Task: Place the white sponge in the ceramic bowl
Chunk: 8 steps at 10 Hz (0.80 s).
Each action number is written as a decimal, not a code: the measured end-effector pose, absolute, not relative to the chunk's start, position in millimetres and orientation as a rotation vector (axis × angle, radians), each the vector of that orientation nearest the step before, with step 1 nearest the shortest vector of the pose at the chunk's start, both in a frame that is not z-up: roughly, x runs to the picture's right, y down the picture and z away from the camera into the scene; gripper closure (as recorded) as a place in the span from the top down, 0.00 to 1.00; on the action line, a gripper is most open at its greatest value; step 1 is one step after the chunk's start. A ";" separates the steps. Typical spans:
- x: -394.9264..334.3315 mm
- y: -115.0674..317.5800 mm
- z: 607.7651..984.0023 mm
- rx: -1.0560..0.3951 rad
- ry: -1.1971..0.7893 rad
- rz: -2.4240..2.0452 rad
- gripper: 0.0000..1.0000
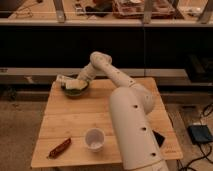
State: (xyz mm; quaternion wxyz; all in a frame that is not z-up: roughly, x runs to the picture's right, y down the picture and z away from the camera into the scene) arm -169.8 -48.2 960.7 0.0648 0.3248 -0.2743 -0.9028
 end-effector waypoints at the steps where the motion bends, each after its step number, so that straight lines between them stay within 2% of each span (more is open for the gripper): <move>1: -169.5 -48.2 960.8 0.980 -0.828 -2.725 0.40; 2: -169.5 -48.2 960.8 0.980 -0.828 -2.725 0.30; 4: -169.3 -46.8 961.9 0.979 -0.831 -2.724 0.26; 5: -169.2 -47.4 961.5 0.979 -0.829 -2.724 0.30; 6: -169.1 -47.3 961.6 0.979 -0.829 -2.724 0.44; 8: -169.2 -47.3 961.6 0.979 -0.829 -2.724 0.62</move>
